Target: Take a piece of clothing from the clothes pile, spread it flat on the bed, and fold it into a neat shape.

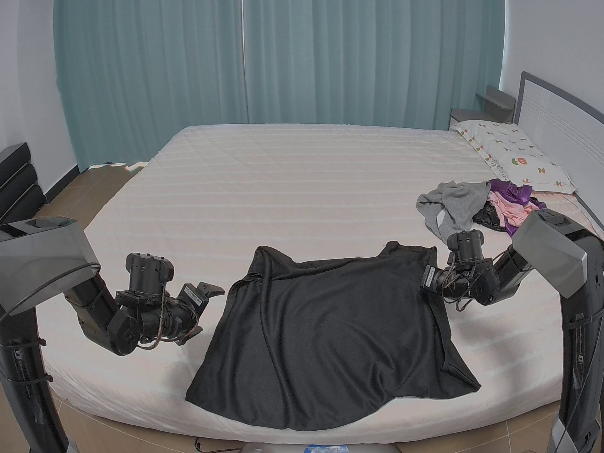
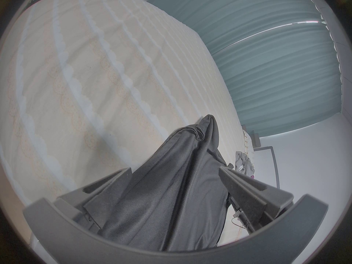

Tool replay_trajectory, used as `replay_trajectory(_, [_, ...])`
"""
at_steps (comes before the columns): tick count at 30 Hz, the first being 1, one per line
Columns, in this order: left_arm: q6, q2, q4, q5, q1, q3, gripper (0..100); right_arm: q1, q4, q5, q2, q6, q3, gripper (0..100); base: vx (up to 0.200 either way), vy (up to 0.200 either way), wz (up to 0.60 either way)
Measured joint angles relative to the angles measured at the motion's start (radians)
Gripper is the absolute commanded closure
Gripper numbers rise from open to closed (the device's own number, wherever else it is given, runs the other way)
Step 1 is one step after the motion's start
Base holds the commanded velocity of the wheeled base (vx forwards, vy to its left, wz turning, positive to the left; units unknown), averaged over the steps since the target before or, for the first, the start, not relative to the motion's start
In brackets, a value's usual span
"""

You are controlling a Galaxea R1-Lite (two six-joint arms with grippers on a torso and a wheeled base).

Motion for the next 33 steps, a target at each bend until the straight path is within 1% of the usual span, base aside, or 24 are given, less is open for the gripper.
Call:
replay_trajectory(9, [0.0, 0.0, 0.0, 0.0, 0.0, 0.0, 0, -0.063, -0.012, 0.002, -0.015, 0.011, -0.002, 100, 0.0, 0.0, 0.0])
replay_trajectory(17, [0.0, 0.0, 0.0, 0.0, 0.0, -0.004, 0, -0.128, -0.055, 0.007, -0.019, 0.03, -0.013, 100, 0.0, 0.0, 0.0])
replay_trajectory(18, [0.0, 0.0, 0.0, 0.0, 0.0, -0.005, 0, -0.134, -0.056, 0.009, -0.016, 0.03, -0.015, 0, 0.0, 0.0, 0.0])
replay_trajectory(25, [-0.001, 0.004, 0.0, 0.0, 0.0, -0.013, 0, -0.167, -0.059, 0.016, 0.004, 0.045, -0.039, 0, 0.0, 0.0, 0.0])
replay_trajectory(33, [0.001, 0.027, 0.004, 0.005, 0.008, -0.074, 0, -0.171, -0.059, 0.051, -0.016, 0.139, -0.036, 0, 0.0, 0.0, 0.0])
